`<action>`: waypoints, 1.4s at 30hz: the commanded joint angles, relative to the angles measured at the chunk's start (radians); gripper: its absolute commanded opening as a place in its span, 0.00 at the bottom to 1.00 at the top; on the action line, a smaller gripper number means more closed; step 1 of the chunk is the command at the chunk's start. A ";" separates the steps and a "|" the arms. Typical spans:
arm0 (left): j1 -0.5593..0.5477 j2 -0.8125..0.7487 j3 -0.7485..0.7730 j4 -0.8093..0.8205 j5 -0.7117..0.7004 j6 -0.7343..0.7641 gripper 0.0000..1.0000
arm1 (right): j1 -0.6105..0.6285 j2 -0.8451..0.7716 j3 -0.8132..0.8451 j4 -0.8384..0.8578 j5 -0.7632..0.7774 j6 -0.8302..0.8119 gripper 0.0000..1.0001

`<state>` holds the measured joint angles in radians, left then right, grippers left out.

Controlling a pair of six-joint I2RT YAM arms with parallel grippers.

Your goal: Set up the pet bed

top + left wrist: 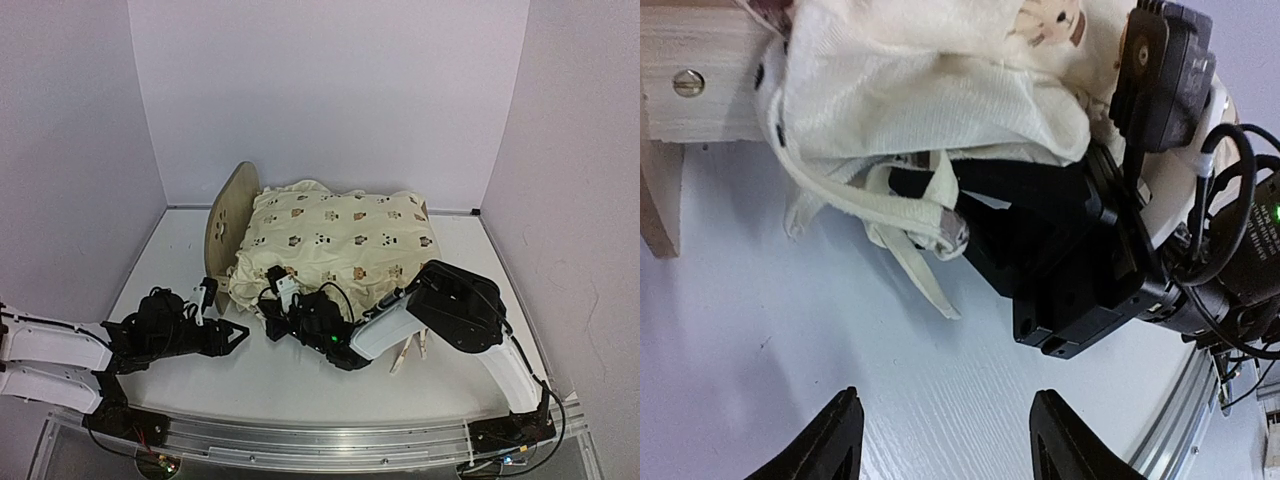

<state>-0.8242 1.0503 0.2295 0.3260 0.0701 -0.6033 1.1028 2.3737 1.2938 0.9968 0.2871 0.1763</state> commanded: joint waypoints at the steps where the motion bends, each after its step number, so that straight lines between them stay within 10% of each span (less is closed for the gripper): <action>1: 0.000 0.115 0.008 0.160 0.100 0.005 0.59 | 0.010 -0.037 0.000 -0.005 0.048 0.087 0.00; 27: 0.000 0.465 0.100 0.398 0.026 -0.043 0.53 | 0.035 -0.121 -0.012 -0.047 -0.047 0.182 0.00; 36: 0.000 0.489 0.117 0.407 0.001 -0.056 0.40 | 0.042 -0.113 -0.009 -0.047 -0.044 0.187 0.00; 42: 0.000 0.502 0.107 0.432 -0.005 -0.061 0.09 | 0.045 -0.119 -0.005 -0.047 -0.041 0.188 0.00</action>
<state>-0.8242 1.5397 0.3161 0.6997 0.0834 -0.6590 1.1381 2.3108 1.2861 0.9264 0.2501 0.3557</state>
